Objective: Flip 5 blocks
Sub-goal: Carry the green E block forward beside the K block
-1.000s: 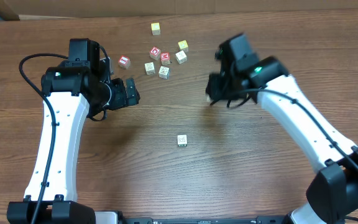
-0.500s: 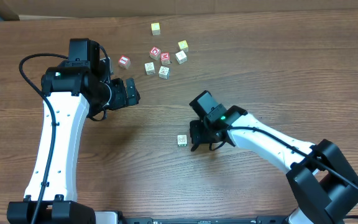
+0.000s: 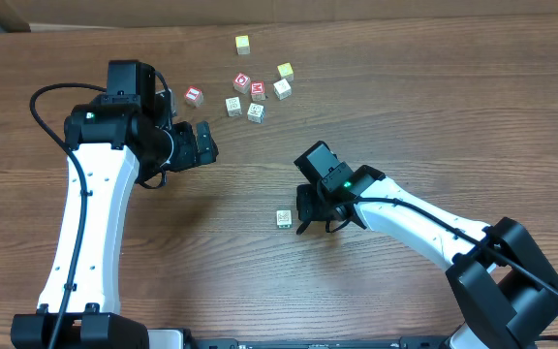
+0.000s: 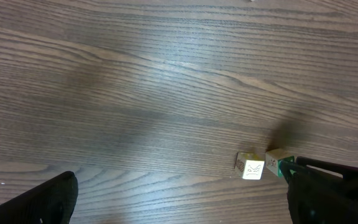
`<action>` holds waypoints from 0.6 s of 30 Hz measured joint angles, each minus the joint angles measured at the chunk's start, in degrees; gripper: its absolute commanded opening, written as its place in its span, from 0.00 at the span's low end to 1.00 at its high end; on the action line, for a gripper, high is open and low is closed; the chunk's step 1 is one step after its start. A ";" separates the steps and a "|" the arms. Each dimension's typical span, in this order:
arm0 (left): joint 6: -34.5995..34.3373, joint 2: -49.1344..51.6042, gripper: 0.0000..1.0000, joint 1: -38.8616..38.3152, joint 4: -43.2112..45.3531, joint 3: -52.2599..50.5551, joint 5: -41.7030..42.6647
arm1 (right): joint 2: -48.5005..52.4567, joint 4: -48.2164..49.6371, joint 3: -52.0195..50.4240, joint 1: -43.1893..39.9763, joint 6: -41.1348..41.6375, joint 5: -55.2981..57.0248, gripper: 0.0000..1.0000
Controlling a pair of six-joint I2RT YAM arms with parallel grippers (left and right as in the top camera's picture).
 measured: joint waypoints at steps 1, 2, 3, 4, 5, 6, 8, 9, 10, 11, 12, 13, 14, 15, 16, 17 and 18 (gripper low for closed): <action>0.00 0.00 1.00 0.00 0.00 0.00 0.00 | 0.00 -0.04 0.00 0.00 -0.02 -0.04 0.44; 0.00 0.00 1.00 0.00 0.00 0.00 0.00 | 0.00 -0.13 0.00 0.00 0.04 -0.13 0.47; 0.00 0.00 1.00 0.00 0.00 0.00 0.00 | 0.00 -0.20 0.00 0.02 0.04 -0.17 0.48; 0.00 0.00 1.00 0.00 0.00 0.00 0.00 | 0.00 -0.02 -0.02 0.00 0.07 -0.17 0.49; 0.00 0.00 1.00 0.00 0.00 0.00 0.00 | 0.00 0.44 -0.02 -0.04 0.00 -0.17 0.49; 0.00 0.00 1.00 0.00 0.00 0.00 0.00 | 0.00 0.96 -0.02 -0.09 0.00 -0.20 0.49; 0.00 0.00 1.00 0.00 0.00 0.00 0.00 | 0.00 1.01 0.02 -0.22 0.02 -0.28 0.49; 0.00 0.00 1.00 0.00 0.00 0.00 0.00 | 0.00 0.37 0.13 -0.50 0.02 -0.50 0.49; 0.00 0.00 1.00 0.00 0.00 0.00 0.00 | 0.00 -0.37 0.31 -0.79 0.00 -0.57 0.49; 0.00 0.00 1.00 0.00 0.00 0.00 0.00 | 0.00 -1.42 0.63 -1.27 0.00 -0.61 0.49; 0.00 0.00 1.00 0.00 0.00 0.00 0.00 | 0.00 -1.90 0.94 -1.73 0.02 -0.61 0.49; 0.00 0.00 1.00 0.00 0.00 0.00 0.00 | 0.00 -2.71 1.36 -2.23 -0.02 -0.61 0.48; 0.00 0.00 1.00 0.00 0.00 0.00 0.00 | -0.02 -3.17 1.73 -2.86 0.00 -0.61 0.48; 0.00 0.00 1.00 0.00 0.00 0.00 0.00 | -0.11 -3.58 2.12 -3.65 0.00 -0.61 0.45; 0.00 0.00 1.00 0.00 0.00 0.00 0.00 | -0.17 -3.98 2.38 -4.33 -0.04 -0.57 0.42; 0.00 0.00 0.99 0.00 0.00 0.00 0.00 | -0.24 -4.57 2.58 -5.22 -0.13 -0.61 0.35; 0.00 0.00 1.00 0.00 0.00 0.00 0.00 | -0.33 -5.29 2.62 -6.05 -0.31 -0.63 0.22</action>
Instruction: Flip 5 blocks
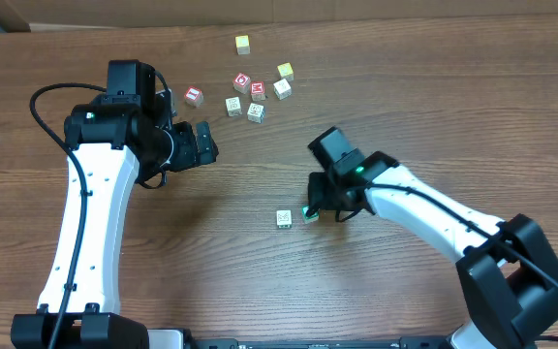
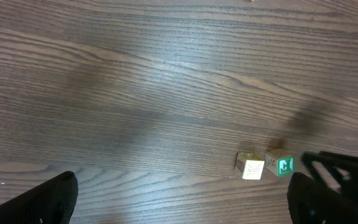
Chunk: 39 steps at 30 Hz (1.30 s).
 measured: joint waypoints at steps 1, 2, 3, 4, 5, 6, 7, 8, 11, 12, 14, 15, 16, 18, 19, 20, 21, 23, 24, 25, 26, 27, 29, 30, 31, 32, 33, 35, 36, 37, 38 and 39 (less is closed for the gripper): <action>0.00 0.00 1.00 0.00 0.00 0.00 0.00 | -0.02 -0.70 0.00 -1.09 0.48 0.00 0.10; 0.00 0.00 1.00 0.00 0.02 0.00 0.00 | -0.02 -1.05 0.00 -1.90 0.11 0.07 0.04; 0.00 0.00 1.00 0.00 0.02 0.00 -0.02 | -0.02 -0.98 -0.07 -2.69 0.28 0.07 0.04; 0.00 0.00 1.00 0.00 0.02 0.00 0.00 | -0.02 -0.72 -0.22 -3.32 0.61 0.07 0.04; 0.00 0.00 1.00 0.00 0.02 0.00 0.00 | -0.02 -0.17 -0.50 -3.82 0.98 0.07 0.04; 0.00 0.00 1.00 0.00 0.00 0.00 0.00 | -0.02 0.20 -0.98 -4.04 1.25 0.04 0.04; 0.00 0.00 1.00 0.00 0.02 0.00 0.00 | -0.02 0.61 -1.66 -4.02 1.70 0.02 0.04; 0.00 0.00 1.00 0.00 0.00 0.00 0.00 | -0.02 1.16 -2.29 -3.89 1.84 -0.11 0.04; 0.00 0.00 1.00 0.00 0.00 0.00 0.00 | -0.02 4.37 -4.85 -2.58 2.43 -0.59 0.04; 0.00 0.00 1.00 0.00 0.00 0.00 0.00 | 0.00 5.55 -5.79 -1.75 2.56 -0.70 0.04; 0.00 0.00 1.00 0.00 0.00 0.00 0.00 | 0.00 7.28 -7.06 -0.26 2.73 -0.92 0.04; 0.00 0.00 1.00 0.00 0.00 0.00 0.00 | 0.00 7.78 -7.41 0.52 2.80 -1.03 0.04; 0.00 0.00 1.00 0.00 0.00 0.00 0.00 | 0.00 8.07 -7.54 1.05 2.86 -1.05 0.04; 0.00 0.00 1.00 0.00 0.00 0.00 0.00 | 0.00 8.94 -7.58 2.21 2.95 -1.29 0.04; 0.00 0.00 1.00 0.00 0.00 0.00 0.00 | 0.00 9.38 -7.58 2.56 2.97 -1.49 0.04; 0.00 0.00 1.00 0.00 0.00 0.00 0.00 | 0.00 9.64 -7.58 2.75 3.04 -1.53 0.04; 0.00 0.00 1.00 0.00 0.00 0.00 0.00 | 0.00 9.73 -7.58 2.75 3.08 -1.73 0.04; 0.00 0.00 1.00 0.00 0.00 0.00 0.00 | 0.00 9.79 -7.58 2.73 3.10 -2.29 0.04; 0.00 0.00 1.00 0.00 0.00 0.00 0.00 | 0.00 9.81 -7.58 2.71 3.13 -2.64 0.04; 0.00 0.00 1.00 0.00 0.00 0.00 0.00 | 0.00 9.81 -7.58 2.69 3.13 -3.28 0.04; 0.00 0.00 1.00 0.00 0.00 0.00 0.00 | 0.00 9.84 -7.58 2.69 3.10 -3.93 0.04; 0.00 0.00 1.00 0.00 0.00 0.00 0.00 | 0.00 9.81 -7.58 2.71 3.13 -4.33 0.04; 0.00 0.00 1.00 0.00 0.00 0.00 0.00 | 0.00 9.73 -7.58 2.69 3.13 -5.09 0.04; 0.00 0.00 1.00 0.00 0.00 0.00 0.00 | 0.00 9.70 -7.58 2.69 3.13 -5.29 0.04; 0.00 0.00 1.00 0.00 0.00 0.00 0.00 | 0.00 9.68 -7.58 2.71 3.21 -5.40 0.04; 0.00 0.00 1.00 0.00 0.00 0.00 0.00 | 0.00 9.62 -7.58 2.71 3.54 -5.60 0.04; 0.00 0.00 1.00 0.00 0.00 0.00 0.00 | 0.00 9.62 -7.58 2.69 3.74 -5.64 0.04; 0.00 0.00 1.00 0.00 0.00 0.00 0.00 | 0.00 9.60 -7.58 2.71 4.20 -6.08 0.04; 0.00 0.00 1.00 0.00 0.00 0.00 0.00 | 0.00 9.60 -7.58 2.69 4.31 -6.25 0.04; 0.00 0.00 1.00 0.00 0.00 0.00 0.00 | 0.00 9.62 -7.58 2.71 4.44 -6.40 0.04; 0.00 0.00 1.00 0.00 0.00 0.00 0.00 | 0.00 9.62 -7.58 2.69 4.61 -6.49 0.04; 0.00 0.00 1.00 0.00 0.00 0.00 0.00 | 0.00 9.62 -7.58 2.69 4.68 -6.58 0.05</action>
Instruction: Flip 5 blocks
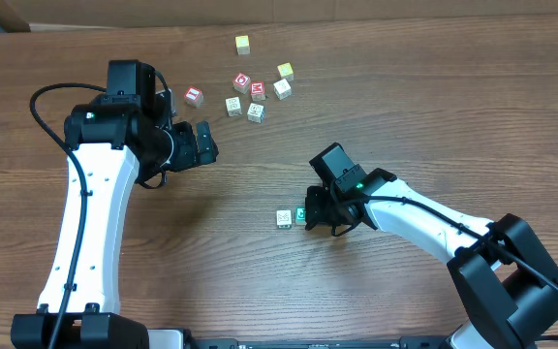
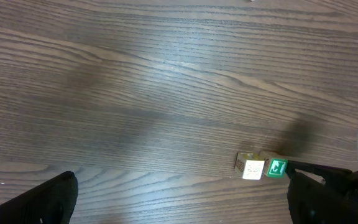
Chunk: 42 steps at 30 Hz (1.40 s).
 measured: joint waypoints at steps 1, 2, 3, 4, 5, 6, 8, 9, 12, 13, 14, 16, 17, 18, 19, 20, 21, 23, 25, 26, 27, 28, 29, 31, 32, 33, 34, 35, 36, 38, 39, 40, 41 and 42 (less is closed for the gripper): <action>0.00 0.00 1.00 0.00 0.00 0.00 0.00 | 0.00 0.02 0.02 0.02 0.11 -0.02 0.05; 0.00 0.00 1.00 0.00 0.00 0.00 0.00 | 0.00 0.02 0.02 0.02 0.17 -0.07 0.05; 0.00 0.00 1.00 0.00 0.00 0.00 0.00 | 0.00 0.04 0.00 0.02 0.33 -0.07 0.05; 0.00 0.00 1.00 0.00 0.00 0.00 0.00 | 0.00 0.20 0.00 0.02 0.44 -0.07 0.05; 0.00 0.00 1.00 0.00 0.00 0.00 0.00 | 0.00 0.31 0.00 0.02 0.52 -0.11 0.05; 0.00 0.00 1.00 0.00 0.00 0.00 0.00 | 0.00 0.44 0.00 0.02 0.57 -0.11 0.05; 0.00 0.00 1.00 0.00 0.00 0.00 0.00 | 0.00 0.79 0.00 0.00 0.59 -0.13 0.05; 0.00 0.00 1.00 0.00 0.00 0.00 0.00 | 0.00 1.05 0.00 0.02 0.59 -0.13 0.05; 0.00 0.00 1.00 0.00 0.00 0.00 0.00 | 0.00 1.44 0.00 0.02 0.61 -0.13 0.05; 0.00 0.00 1.00 0.00 0.00 0.00 0.00 | 0.00 1.44 0.00 0.02 0.59 -0.11 0.05; 0.00 0.00 1.00 0.00 0.00 0.00 0.00 | 0.00 1.49 0.00 0.02 0.52 -0.13 0.05; 0.00 0.00 1.00 0.00 0.00 0.00 0.00 | 0.00 1.46 0.00 0.02 0.48 -0.28 0.05; 0.00 0.00 1.00 0.00 0.00 0.00 0.00 | 0.00 1.44 0.00 0.02 0.46 -0.31 0.05; 0.00 0.00 1.00 0.00 0.00 0.00 0.00 | 0.00 1.44 0.00 0.02 0.46 -0.44 0.05; 0.00 0.00 1.00 0.00 0.00 0.00 0.00 | 0.00 1.46 0.00 0.02 0.46 -0.59 0.05; 0.00 0.00 1.00 0.00 0.00 0.00 0.00 | 0.00 1.51 0.00 0.04 0.46 -0.90 0.05; 0.00 0.00 1.00 0.00 0.00 0.00 0.00 | 0.00 1.49 0.00 0.04 0.44 -1.14 0.05; 0.00 0.00 1.00 0.00 0.00 0.00 0.00 | 0.00 1.49 0.00 0.04 0.33 -1.60 0.05; 0.00 0.00 1.00 0.00 0.00 0.00 0.00 | 0.00 1.40 0.00 0.07 0.37 -1.86 0.05; 0.00 0.00 1.00 0.00 0.00 0.00 0.00 | 0.00 1.36 0.00 0.07 0.42 -2.05 0.05; 0.00 0.00 1.00 0.00 0.00 0.00 0.00 | 0.00 1.33 0.00 0.04 0.52 -2.34 0.05; 0.00 0.00 1.00 0.00 0.00 0.00 0.00 | 0.00 1.33 0.00 0.07 0.61 -2.67 0.05; 0.00 0.00 1.00 0.00 0.00 0.00 0.00 | 0.00 1.31 0.00 0.07 0.70 -2.95 0.05; 0.00 0.00 1.00 0.00 0.00 0.00 0.00 | 0.00 1.33 0.00 0.07 0.92 -3.28 0.05; 0.00 0.00 1.00 0.00 0.00 0.00 0.00 | 0.00 1.29 0.00 0.09 0.96 -3.34 0.05; 0.00 0.00 1.00 0.00 0.00 0.00 0.00 | 0.00 1.31 0.00 0.13 1.01 -3.48 0.05; 0.00 0.00 1.00 0.00 0.00 0.00 0.00 | 0.00 1.33 0.00 0.31 1.05 -3.48 0.05; 0.00 0.00 1.00 0.00 0.00 0.00 0.00 | 0.00 1.31 0.00 0.39 1.07 -3.50 0.05; 0.00 0.00 1.00 0.00 0.00 0.00 0.00 | 0.00 1.33 0.00 0.63 1.18 -3.48 0.06; 0.00 0.00 1.00 0.00 0.00 0.00 0.00 | 0.00 1.33 0.00 1.22 1.25 -3.50 0.07; 0.00 0.00 1.00 0.00 0.00 0.00 0.00 | 0.00 1.33 0.00 1.49 1.27 -3.54 0.07; 0.00 0.00 1.00 0.00 0.00 0.00 0.00 | 0.00 1.33 0.00 1.60 1.27 -3.54 0.08; 0.00 0.00 1.00 0.00 0.00 0.00 0.00 | 0.00 1.33 0.00 1.79 1.33 -3.65 0.08; 0.00 0.00 1.00 0.00 0.00 0.00 0.00 | 0.00 1.33 0.00 1.84 1.40 -3.76 0.08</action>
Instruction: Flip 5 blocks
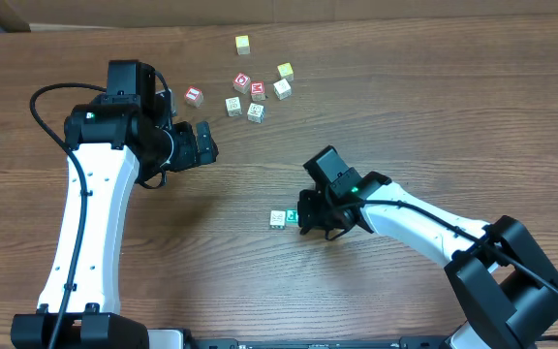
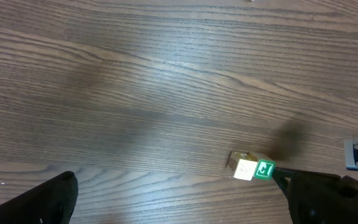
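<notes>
On the wood table, a green-faced block (image 1: 292, 216) lies pressed against a cream block (image 1: 278, 219); the left wrist view shows the same green block (image 2: 265, 169) and cream block (image 2: 243, 167). My right gripper (image 1: 303, 220) is low at the green block's right side, its dark finger (image 2: 294, 181) touching it; whether the jaws grip the block is hidden. Several more blocks (image 1: 256, 90) lie in a cluster at the far side. My left gripper (image 2: 185, 205) hangs open above bare table, holding nothing.
The white left arm (image 1: 90, 223) stands along the left side, its gripper (image 1: 201, 143) near a red block (image 1: 194, 95). A lone yellow block (image 1: 243, 44) lies near the table's far edge (image 1: 356, 19).
The green and cream blocks have both shifted a little to the left, still touching. My right gripper has moved left with them. The left arm has not moved.
My right gripper was low over a block right of the cream one, little green showing. Then it stood higher, the block on the table with its green face up. Then it was back down at that block, and now both blocks sit further left.
</notes>
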`<action>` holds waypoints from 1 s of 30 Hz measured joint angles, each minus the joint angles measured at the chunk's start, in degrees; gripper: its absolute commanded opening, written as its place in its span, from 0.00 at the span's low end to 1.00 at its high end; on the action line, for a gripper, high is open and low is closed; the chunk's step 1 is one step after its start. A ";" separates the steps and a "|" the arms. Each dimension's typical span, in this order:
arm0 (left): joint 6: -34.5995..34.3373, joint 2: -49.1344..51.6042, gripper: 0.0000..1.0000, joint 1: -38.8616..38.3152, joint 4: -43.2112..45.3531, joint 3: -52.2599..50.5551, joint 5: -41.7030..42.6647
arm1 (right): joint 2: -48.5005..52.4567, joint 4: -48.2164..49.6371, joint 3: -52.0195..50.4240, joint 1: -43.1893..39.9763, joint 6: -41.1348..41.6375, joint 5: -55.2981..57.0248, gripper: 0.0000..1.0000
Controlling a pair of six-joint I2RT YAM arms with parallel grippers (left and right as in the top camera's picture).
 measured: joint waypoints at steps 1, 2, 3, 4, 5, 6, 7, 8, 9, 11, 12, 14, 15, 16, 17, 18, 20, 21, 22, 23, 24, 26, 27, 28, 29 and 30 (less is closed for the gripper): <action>0.00 0.00 1.00 0.00 0.00 0.00 0.00 | 0.00 0.04 0.00 0.04 -0.02 -0.11 0.09; 0.00 0.00 1.00 0.00 0.00 0.00 0.00 | 0.00 -0.02 0.00 0.04 0.00 -0.15 0.10; 0.00 0.00 1.00 0.00 0.00 0.00 0.00 | 0.00 0.00 0.00 0.04 0.02 -0.15 0.10; 0.00 0.00 1.00 0.00 0.00 0.00 0.00 | 0.00 0.13 0.00 0.04 -0.15 0.02 0.11; 0.00 0.00 1.00 0.00 0.00 0.00 0.00 | 0.00 0.33 0.00 0.04 -0.37 0.35 0.11; 0.00 0.00 1.00 0.00 0.00 0.00 0.00 | 0.00 0.44 0.00 0.02 -0.68 0.85 0.11; 0.00 0.00 1.00 0.00 0.00 0.00 0.00 | 0.00 0.52 0.00 -0.07 -1.07 1.31 0.11; 0.00 0.00 1.00 0.00 0.00 0.00 0.00 | 0.00 0.55 0.00 -0.20 -1.49 2.08 0.11; 0.00 0.00 1.00 0.00 0.00 0.00 0.00 | 0.00 0.81 0.02 -0.42 -1.84 2.71 0.10; 0.00 0.00 1.00 0.00 0.00 0.00 0.00 | 0.00 2.43 0.02 -1.11 -2.82 4.04 0.06; 0.00 0.00 1.00 0.00 0.00 0.00 0.00 | 0.00 3.76 0.02 -1.60 -3.23 4.59 0.04; 0.00 0.00 1.00 0.00 0.00 0.00 0.00 | 0.00 6.03 0.02 -2.16 -3.58 5.46 0.04; 0.00 0.00 1.00 0.00 0.00 0.00 0.00 | 0.00 6.97 0.02 -2.29 -3.67 5.70 0.04; 0.00 0.00 1.00 0.00 0.00 0.00 0.00 | 0.00 7.96 0.02 -2.36 -3.85 6.03 0.04; 0.00 0.00 1.00 0.00 0.00 0.00 0.00 | 0.00 9.16 0.02 -2.29 -4.02 6.12 0.04; 0.00 0.00 1.00 0.00 0.00 0.00 0.00 | 0.00 9.90 0.02 -2.21 -4.09 6.32 0.04; 0.00 0.00 1.00 0.00 0.00 0.00 0.00 | 0.02 11.02 0.02 -1.88 -4.66 6.58 0.04; 0.00 0.00 1.00 0.00 0.00 0.00 0.00 | 0.13 11.43 0.02 -1.68 -4.85 6.80 0.04; 0.00 0.00 1.00 0.00 0.00 0.00 0.00 | 0.33 11.58 0.02 -1.42 -5.07 6.95 0.04; 0.00 0.00 1.00 0.00 0.00 0.00 0.00 | 0.61 11.56 0.02 -1.14 -5.20 6.97 0.04; 0.00 0.00 1.00 0.00 0.00 0.00 0.00 | 0.96 11.54 0.02 -0.92 -5.38 6.99 0.04; 0.00 0.00 1.00 0.00 0.00 0.00 0.00 | 1.68 11.32 0.02 -0.48 -5.57 6.97 0.04; 0.00 0.00 1.00 0.00 0.00 0.00 0.00 | 1.95 11.21 0.02 -0.28 -5.60 6.95 0.04; 0.00 0.00 1.00 0.00 0.00 0.00 0.00 | 2.12 11.08 0.02 -0.20 -5.62 6.80 0.04; 0.00 0.00 1.00 0.00 0.00 0.00 0.00 | 2.21 10.95 0.02 -0.02 -5.70 6.58 0.04; 0.00 0.00 1.00 0.00 0.00 0.00 0.00 | 2.25 10.86 0.02 0.00 -5.77 6.19 0.04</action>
